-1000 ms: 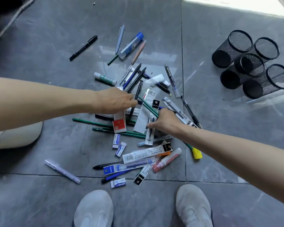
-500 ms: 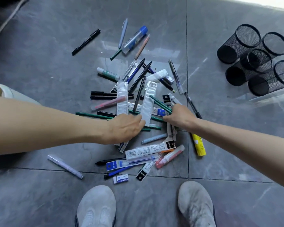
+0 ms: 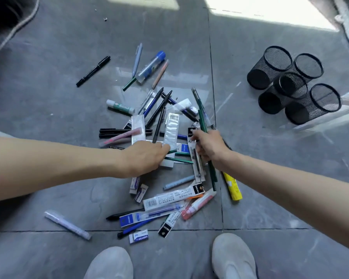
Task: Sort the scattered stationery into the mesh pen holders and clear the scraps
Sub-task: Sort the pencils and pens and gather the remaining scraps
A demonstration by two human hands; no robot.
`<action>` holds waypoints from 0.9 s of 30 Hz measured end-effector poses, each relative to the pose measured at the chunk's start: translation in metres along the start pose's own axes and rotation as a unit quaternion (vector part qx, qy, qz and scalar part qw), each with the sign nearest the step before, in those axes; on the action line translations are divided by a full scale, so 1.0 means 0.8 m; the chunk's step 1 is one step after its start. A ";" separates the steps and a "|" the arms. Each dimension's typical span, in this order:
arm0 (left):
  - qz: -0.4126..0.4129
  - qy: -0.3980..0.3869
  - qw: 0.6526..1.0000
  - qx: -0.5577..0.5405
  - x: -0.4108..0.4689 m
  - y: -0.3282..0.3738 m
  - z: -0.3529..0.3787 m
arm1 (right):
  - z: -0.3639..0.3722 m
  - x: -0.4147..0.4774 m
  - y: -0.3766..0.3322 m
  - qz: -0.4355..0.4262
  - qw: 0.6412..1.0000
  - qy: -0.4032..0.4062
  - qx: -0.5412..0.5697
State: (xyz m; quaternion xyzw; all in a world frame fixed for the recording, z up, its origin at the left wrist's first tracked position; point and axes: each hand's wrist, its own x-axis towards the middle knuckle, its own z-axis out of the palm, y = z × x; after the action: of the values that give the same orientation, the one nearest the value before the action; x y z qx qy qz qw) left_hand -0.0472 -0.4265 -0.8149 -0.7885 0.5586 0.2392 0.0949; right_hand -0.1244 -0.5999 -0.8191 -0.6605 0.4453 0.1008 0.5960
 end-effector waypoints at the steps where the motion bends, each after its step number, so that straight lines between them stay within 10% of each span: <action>1: -0.012 0.025 0.999 -0.036 0.001 0.001 -0.005 | -0.003 -0.002 -0.003 0.016 0.999 -0.017 0.032; 9: -0.127 0.136 0.868 -0.460 0.011 0.003 -0.048 | -0.006 -0.005 -0.008 0.097 0.945 -0.144 0.278; 15: -0.191 0.107 0.650 -0.728 0.028 0.009 -0.073 | 0.008 -0.022 -0.016 0.048 0.955 -0.204 0.208; 27: -0.208 -0.037 0.654 -0.727 0.034 0.011 -0.089 | 0.021 -0.019 -0.020 0.046 0.984 -0.098 0.140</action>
State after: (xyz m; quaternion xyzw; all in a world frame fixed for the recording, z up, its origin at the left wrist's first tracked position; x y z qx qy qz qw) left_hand -0.0291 -0.4818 -0.7655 -0.6920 0.0237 0.5715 -0.4405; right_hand -0.1153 -0.5795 -0.8024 -0.5368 0.4244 0.1287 0.7177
